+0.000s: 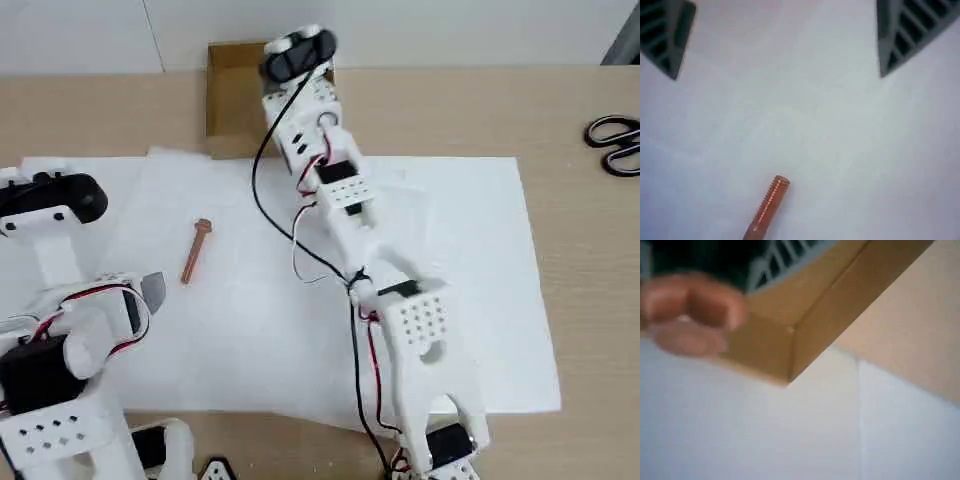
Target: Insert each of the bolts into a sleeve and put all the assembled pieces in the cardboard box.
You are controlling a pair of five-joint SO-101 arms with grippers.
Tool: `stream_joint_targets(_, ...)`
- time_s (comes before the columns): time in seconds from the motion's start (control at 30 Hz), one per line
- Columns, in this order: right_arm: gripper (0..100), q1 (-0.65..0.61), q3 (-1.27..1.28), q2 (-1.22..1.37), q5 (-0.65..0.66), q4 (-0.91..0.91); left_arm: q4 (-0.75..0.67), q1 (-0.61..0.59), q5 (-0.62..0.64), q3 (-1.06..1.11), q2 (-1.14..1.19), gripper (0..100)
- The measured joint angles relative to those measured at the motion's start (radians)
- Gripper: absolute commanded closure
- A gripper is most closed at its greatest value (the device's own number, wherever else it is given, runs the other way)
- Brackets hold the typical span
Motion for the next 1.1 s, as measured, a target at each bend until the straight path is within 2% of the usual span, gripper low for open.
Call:
stream_joint_targets(0.27,99.1,-0.031,-0.173,0.193,0.0,0.0,0.0,0.0,0.0,0.0,0.0,76)
stream_joint_targets(0.7,98.9,0.002,-0.18,0.259,0.0,0.0,0.0,0.0,0.0,0.0,0.0,76)
stream_joint_targets(0.77,95.9,0.006,-0.18,0.267,0.0,0.0,0.0,0.0,0.0,0.0,0.0,76)
stream_joint_targets(0.97,76.0,0.006,-0.196,0.273,0.0,0.072,0.0,0.0,0.0,0.0,0.0,76)
stream_joint_targets(1.1,76.4,0.006,-0.209,0.272,0.0,0.117,0.0,0.0,0.0,0.0,0.0,76)
